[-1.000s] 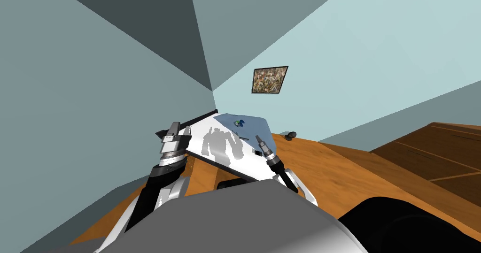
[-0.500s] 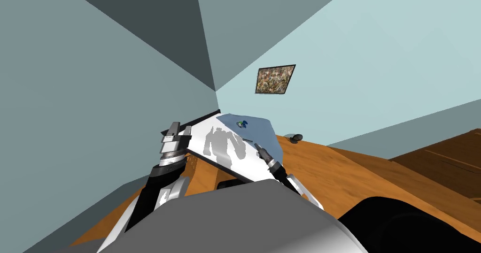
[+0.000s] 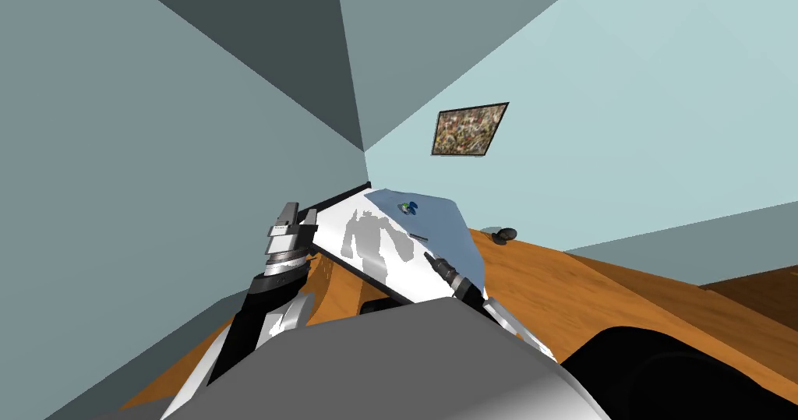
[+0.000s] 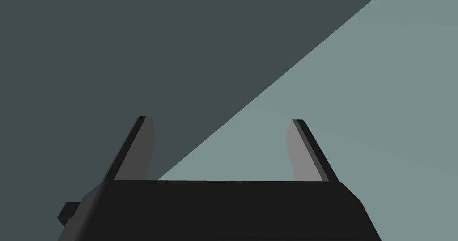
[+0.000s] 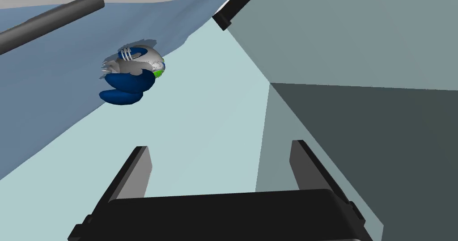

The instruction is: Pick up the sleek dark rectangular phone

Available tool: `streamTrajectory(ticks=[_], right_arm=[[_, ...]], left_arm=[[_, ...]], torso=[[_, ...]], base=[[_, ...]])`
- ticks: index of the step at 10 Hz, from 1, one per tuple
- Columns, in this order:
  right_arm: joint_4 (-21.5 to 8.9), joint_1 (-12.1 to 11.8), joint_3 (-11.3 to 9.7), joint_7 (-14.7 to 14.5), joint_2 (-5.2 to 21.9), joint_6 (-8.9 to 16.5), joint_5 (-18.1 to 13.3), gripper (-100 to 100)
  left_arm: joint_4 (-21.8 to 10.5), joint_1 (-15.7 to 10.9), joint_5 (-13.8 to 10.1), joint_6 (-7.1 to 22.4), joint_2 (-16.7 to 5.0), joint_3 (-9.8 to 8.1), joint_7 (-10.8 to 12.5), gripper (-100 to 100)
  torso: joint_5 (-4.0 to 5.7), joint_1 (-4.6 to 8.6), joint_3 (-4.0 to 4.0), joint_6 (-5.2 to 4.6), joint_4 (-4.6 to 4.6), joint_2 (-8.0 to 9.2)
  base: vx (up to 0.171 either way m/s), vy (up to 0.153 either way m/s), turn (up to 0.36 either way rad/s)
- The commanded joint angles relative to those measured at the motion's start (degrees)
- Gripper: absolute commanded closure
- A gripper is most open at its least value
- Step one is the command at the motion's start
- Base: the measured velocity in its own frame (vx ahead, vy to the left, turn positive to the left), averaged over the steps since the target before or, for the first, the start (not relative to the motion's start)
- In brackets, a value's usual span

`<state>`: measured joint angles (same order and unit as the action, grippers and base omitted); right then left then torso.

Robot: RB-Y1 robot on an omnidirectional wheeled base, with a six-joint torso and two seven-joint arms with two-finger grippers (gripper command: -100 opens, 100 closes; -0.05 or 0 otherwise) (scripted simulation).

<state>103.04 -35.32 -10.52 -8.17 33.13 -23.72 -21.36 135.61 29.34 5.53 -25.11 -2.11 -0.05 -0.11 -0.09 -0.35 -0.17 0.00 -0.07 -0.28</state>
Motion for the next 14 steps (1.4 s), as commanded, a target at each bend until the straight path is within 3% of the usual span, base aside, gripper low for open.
streamTrajectory(ticks=[1, 4, 5, 8, 9, 13, 14], right_arm=[[-0.8, -0.6, -0.2, -0.3, 1.6, 0.4, -0.6, -100], [-7.3, -2.0, -2.8, -3.2, 7.4, 1.4, -4.8, -100], [-7.3, -2.0, -2.8, -3.2, 7.8, 1.4, -4.8, -100], [-13.4, -2.6, -5.7, -6.2, 12.8, 2.3, -8.7, -100], [-13.4, -2.6, -5.7, -6.2, 13.0, 2.3, -8.7, -100], [-20.5, -2.3, -10.3, -10.4, 18.1, 3.3, -13.1, -100], [-20.6, -2.3, -10.3, -10.4, 18.1, 3.3, -13.1, -100]], left_arm=[[0.0, 0.0, 0.0, 0.0, 0.0, 0.0, 0.0, 0], [0.0, 0.0, 0.0, 0.0, 0.0, 0.0, 0.0, 0], [0.0, 0.0, 0.0, 0.0, 0.0, 0.0, 0.0, 0], [0.0, 0.0, 0.0, 0.0, 0.0, 0.0, 0.0, 0], [0.0, 0.0, 0.0, 0.0, 0.0, -0.01, 0.0, 0], [0.0, 0.0, 0.0, 0.0, 0.0, -0.01, 0.0, 0], [0.0, 0.0, 0.0, 0.0, 0.0, -0.01, 0.0, 0]], torso=[[0.0, 0.0, 0.0, 0.0, 0.0, 0.0], [0.02, 0.15, 0.02, 0.0, 0.01, 0.04], [0.02, 0.09, -0.05, 0.0, -0.02, -0.1], [0.03, 0.15, -0.01, 0.01, 0.0, -0.01], [0.03, 0.19, -0.01, -0.01, 0.0, -0.01], [0.08, 0.4, 0.08, 0.01, 0.04, 0.13], [0.08, 0.42, 0.07, 0.0, 0.03, 0.13]], base=[[0.058, 0.055, 0.053], [0.091, 0.055, 0.154], [0.109, 0.055, 0.072], [0.089, 0.039, 0.171], [0.061, 0.01, 0.053], [0.053, -0.02, 0.206], [0.031, -0.031, 0.076]])
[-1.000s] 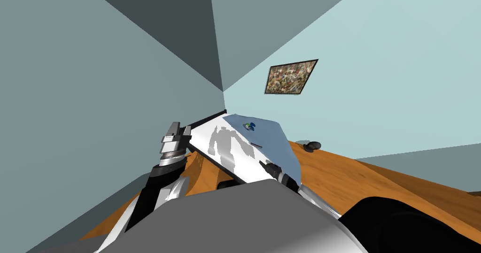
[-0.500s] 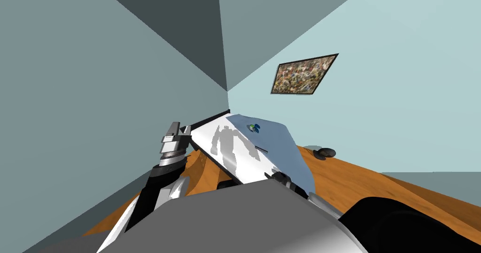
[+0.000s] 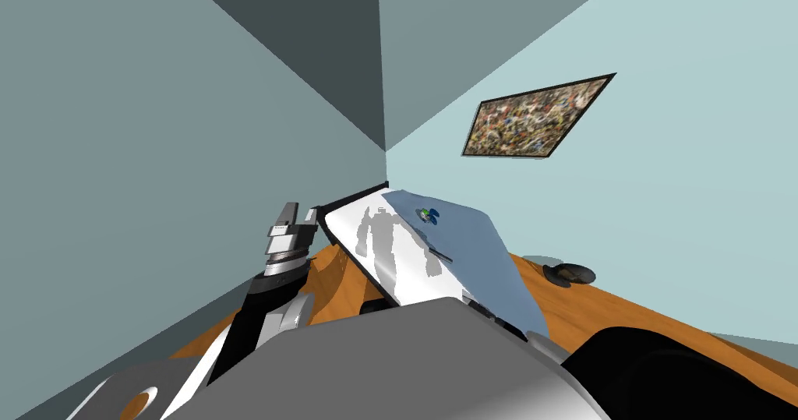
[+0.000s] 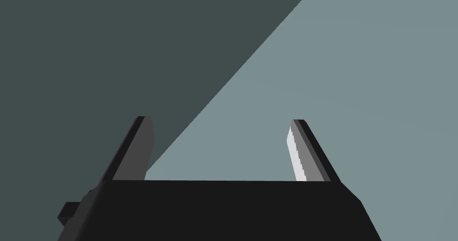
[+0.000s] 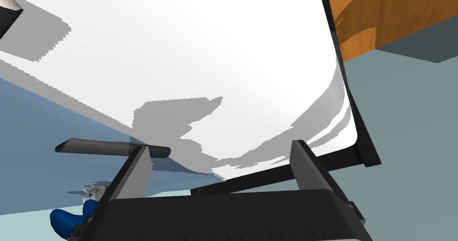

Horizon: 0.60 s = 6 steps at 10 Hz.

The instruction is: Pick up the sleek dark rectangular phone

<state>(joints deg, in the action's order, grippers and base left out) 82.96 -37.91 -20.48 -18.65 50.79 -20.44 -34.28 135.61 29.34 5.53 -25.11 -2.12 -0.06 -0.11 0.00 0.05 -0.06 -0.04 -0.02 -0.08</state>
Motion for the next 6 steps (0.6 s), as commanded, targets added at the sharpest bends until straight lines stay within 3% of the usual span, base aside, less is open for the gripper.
streamTrajectory(ticks=[1, 2, 3, 6], right_arm=[[-2.2, 0.5, -1.6, -1.0, 1.4, 0.2, -1.1, -100], [-3.8, 0.8, -2.8, -2.1, 2.3, 0.4, -2.1, -100], [-3.8, 0.8, -2.8, -2.1, 2.3, 0.4, -2.1, -100], [-8.3, 1.8, -6.6, -5.4, 4.4, 0.9, -4.7, -100]], left_arm=[[0.0, 0.0, 0.0, 0.0, 0.0, 0.0, 0.0, 0], [0.0, 0.0, 0.0, 0.0, 0.0, 0.0, 0.0, 0], [0.0, 0.0, 0.0, 0.0, 0.0, 0.0, 0.0, 0], [0.0, 0.0, 0.0, 0.0, 0.0, 0.0, 0.0, 0]], torso=[[0.0, 0.0, 0.0, 0.0, 0.0, 0.0], [0.0, -0.01, 0.03, 0.03, 0.01, 0.06], [-0.01, 0.03, 0.05, 0.02, 0.02, 0.09], [0.01, 0.05, 0.07, 0.03, 0.03, 0.11]], base=[[0.015, -0.027, 0.122], [0.013, -0.042, 0.225], [0.006, -0.037, 0.089], [0.005, -0.05, 0.198]])
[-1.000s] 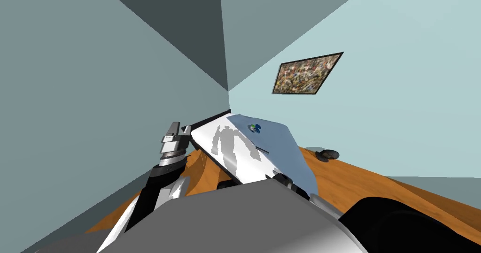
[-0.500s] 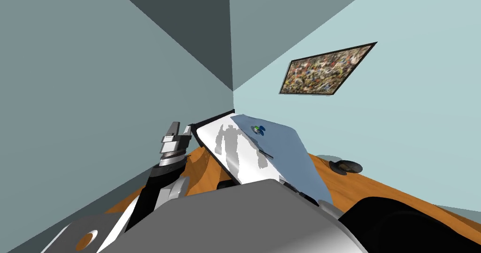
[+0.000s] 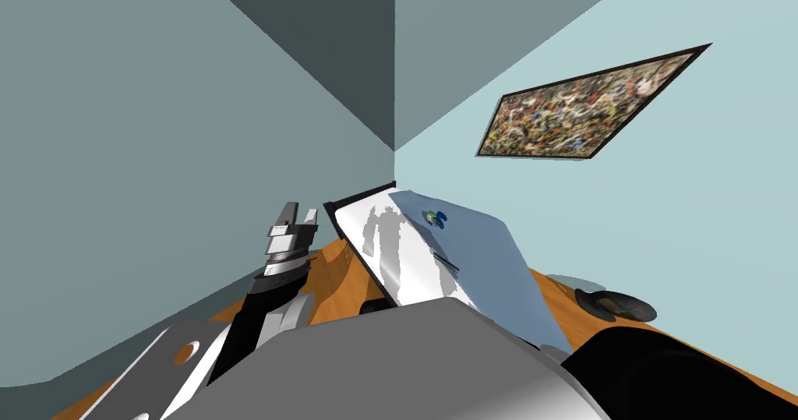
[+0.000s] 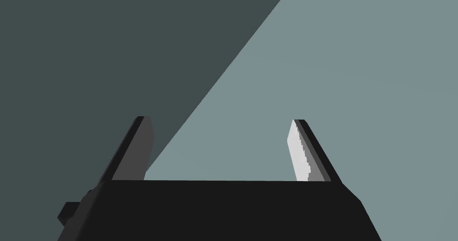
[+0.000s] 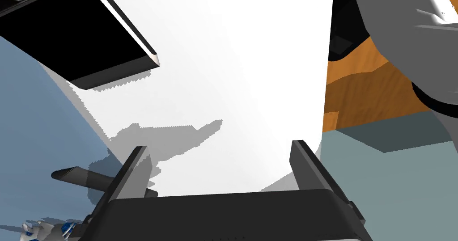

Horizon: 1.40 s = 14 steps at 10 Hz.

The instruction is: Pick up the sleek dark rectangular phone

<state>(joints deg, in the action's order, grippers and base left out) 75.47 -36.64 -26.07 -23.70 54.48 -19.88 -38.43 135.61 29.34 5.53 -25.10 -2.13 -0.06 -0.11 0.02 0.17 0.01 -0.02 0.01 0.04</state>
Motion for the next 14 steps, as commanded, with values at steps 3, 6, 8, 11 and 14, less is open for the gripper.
streamTrajectory(ticks=[3, 6, 8, 11, 14], right_arm=[[-4.6, 1.5, -4.6, -3.3, 2.2, 0.8, -2.8, -100], [-7.6, 2.1, -7.7, -5.8, 3.3, 1.1, -4.7, -100], [-9.7, 2.3, -10.1, -7.5, 4.0, 1.2, -6.1, -100], [-9.1, 2.3, -10.5, -7.0, 4.5, 1.6, -6.2, 0], [-12.0, 3.8, -11.4, -7.5, 0.7, 2.7, -6.5, -100]], left_arm=[[0.0, 0.0, 0.0, 0.0, 0.0, 0.0, 0.0, 0], [0.0, 0.0, 0.0, 0.0, 0.0, 0.0, 0.0, 0], [0.0, 0.0, 0.0, 0.0, 0.0, 0.0, 0.0, 0], [0.0, 0.0, 0.0, 0.0, 0.0, 0.0, 0.0, 0], [0.0, 0.0, 0.0, 0.0, 0.0, 0.0, 0.0, 0]], torso=[[0.01, 0.02, 0.02, -0.01, 0.01, 0.03], [0.0, -0.02, 0.0, -0.03, 0.0, 0.0], [-0.01, -0.08, 0.0, -0.04, 0.0, 0.01], [-0.03, -0.21, 0.01, -0.06, 0.01, 0.01], [-0.02, -0.16, 0.01, -0.05, 0.01, 0.01]], base=[[-0.007, -0.072, 0.222], [-0.004, -0.06, 0.179], [-0.013, -0.041, 0.163], [-0.006, -0.014, 0.043], [-0.01, -0.032, 0.081]])
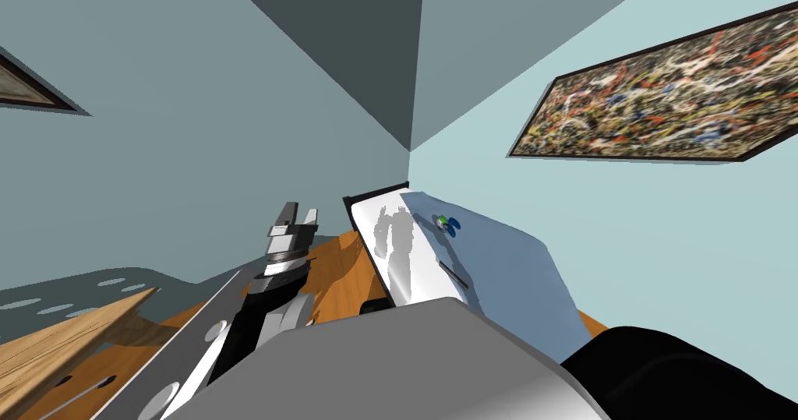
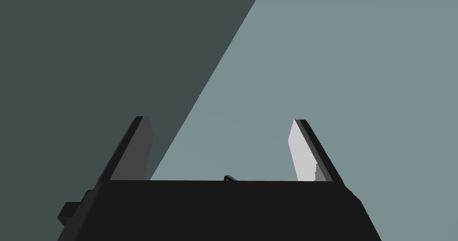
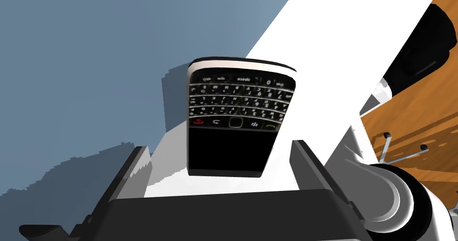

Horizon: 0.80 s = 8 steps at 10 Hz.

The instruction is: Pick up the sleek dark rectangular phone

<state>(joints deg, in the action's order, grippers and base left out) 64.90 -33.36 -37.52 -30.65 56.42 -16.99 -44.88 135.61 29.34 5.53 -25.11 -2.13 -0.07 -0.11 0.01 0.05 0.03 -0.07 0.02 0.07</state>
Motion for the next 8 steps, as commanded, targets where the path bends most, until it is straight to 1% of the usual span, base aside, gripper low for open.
streamTrajectory(ticks=[1, 2, 3, 4, 8], right_arm=[[-1.8, 0.7, 0.0, -0.6, -1.8, 0.0, -0.1, -100], [-2.6, 1.1, -0.3, -0.7, -2.9, 0.4, -0.2, -100], [-2.3, 0.9, -0.1, -0.7, -2.4, 0.1, -0.2, -100], [-2.4, 1.0, -0.1, -0.8, -2.5, 0.1, -0.2, 100], [-2.4, 0.9, -0.2, -0.7, -2.5, 0.1, -0.2, 100]], left_arm=[[0.0, 0.0, 0.0, 0.0, 0.0, 0.0, 0.0, 0], [0.0, 0.0, 0.0, 0.0, 0.0, 0.0, 0.0, 0], [0.0, 0.0, 0.0, 0.0, 0.0, 0.0, 0.0, 0], [0.0, 0.0, 0.0, 0.0, 0.0, 0.0, 0.0, 0], [0.0, 0.0, 0.0, 0.0, 0.0, 0.0, 0.0, 0]], torso=[[0.0, 0.0, 0.0, 0.0, 0.0, 0.0], [0.0, -0.02, -0.01, -0.01, 0.0, -0.01], [-0.01, -0.05, -0.01, 0.0, 0.0, -0.02], [-0.03, -0.11, -0.02, -0.01, -0.01, -0.03], [-0.03, -0.07, -0.02, 0.04, 0.02, -0.06]], base=[[-0.007, -0.035, 0.034], [-0.007, -0.025, 0.038], [-0.003, -0.01, 0.01], [0.0, 0.0, 0.0], [0.0, 0.0, 0.0]])
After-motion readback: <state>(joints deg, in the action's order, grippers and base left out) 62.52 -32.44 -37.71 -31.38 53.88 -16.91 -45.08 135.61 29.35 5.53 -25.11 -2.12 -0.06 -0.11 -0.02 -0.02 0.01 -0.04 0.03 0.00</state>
